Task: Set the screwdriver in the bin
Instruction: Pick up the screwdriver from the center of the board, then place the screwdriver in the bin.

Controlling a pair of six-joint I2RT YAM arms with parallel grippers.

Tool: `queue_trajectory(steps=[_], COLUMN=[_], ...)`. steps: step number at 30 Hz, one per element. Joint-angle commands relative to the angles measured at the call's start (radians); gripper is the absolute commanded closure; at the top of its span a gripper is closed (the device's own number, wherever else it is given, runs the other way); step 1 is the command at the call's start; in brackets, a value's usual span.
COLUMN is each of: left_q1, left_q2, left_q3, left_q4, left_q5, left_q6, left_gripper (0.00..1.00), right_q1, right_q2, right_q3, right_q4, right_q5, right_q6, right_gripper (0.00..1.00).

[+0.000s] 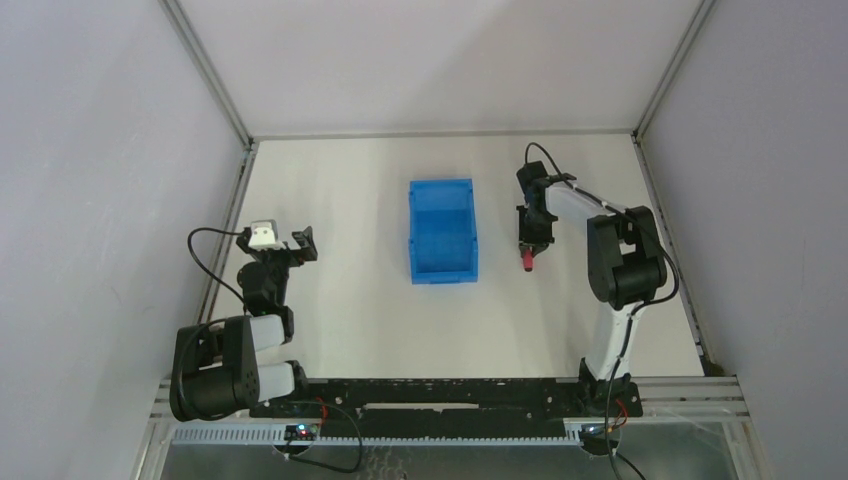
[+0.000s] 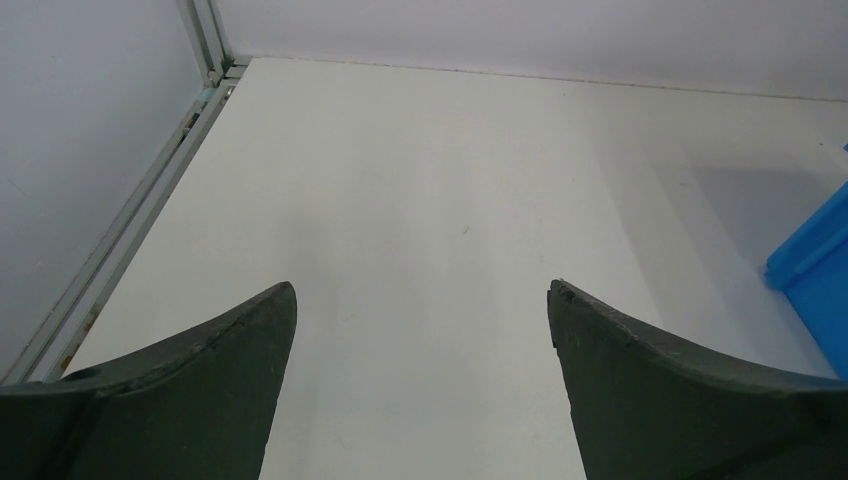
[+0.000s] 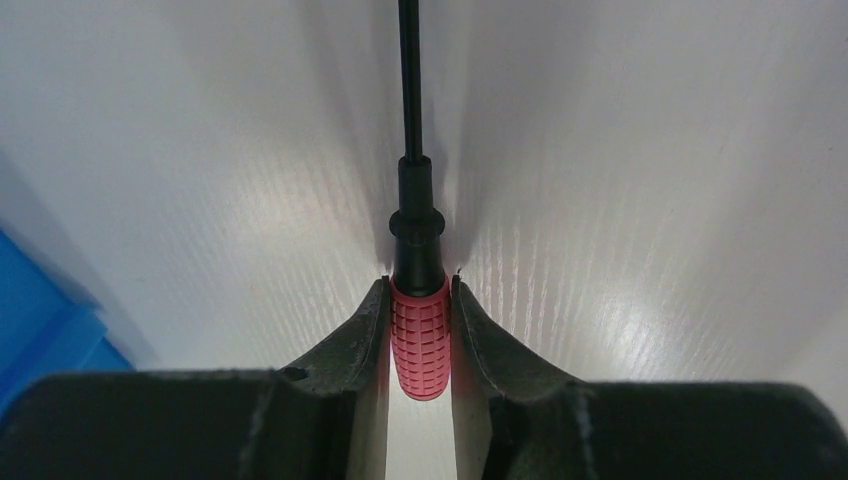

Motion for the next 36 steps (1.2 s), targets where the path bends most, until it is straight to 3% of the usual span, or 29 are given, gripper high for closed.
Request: queue_trajectory(steps=[1, 9, 21, 36], left_q1=[0.011, 0.011, 0.009, 0.009], left_q2=[-0.005, -0.005, -0.005, -0.006], left_q3=[-0.016, -0.016, -0.016, -0.018], left_q4=[0.045, 0.045, 0.045, 0.045], left_q5=[0.013, 0.014, 0.013, 0.011], left_q6=[0.014, 0.014, 0.014, 0.014], left_gripper=[0.0, 0.0, 0.0, 0.0], right_q1=[0.0, -0.018, 0.007, 0.249], right_q2=[-0.116, -0.262, -0.328, -0.25], right_q3=[-0.002, 0.023, 0.276, 0.528], right_q4=[-0.029, -0.093, -0.208, -0.283], right_q5=[-0.045, -0.125, -0.218, -0.106], right_q6=[0.007, 0.049, 0.181, 0.451], right_gripper=[0.77, 0.77, 0.77, 0.78])
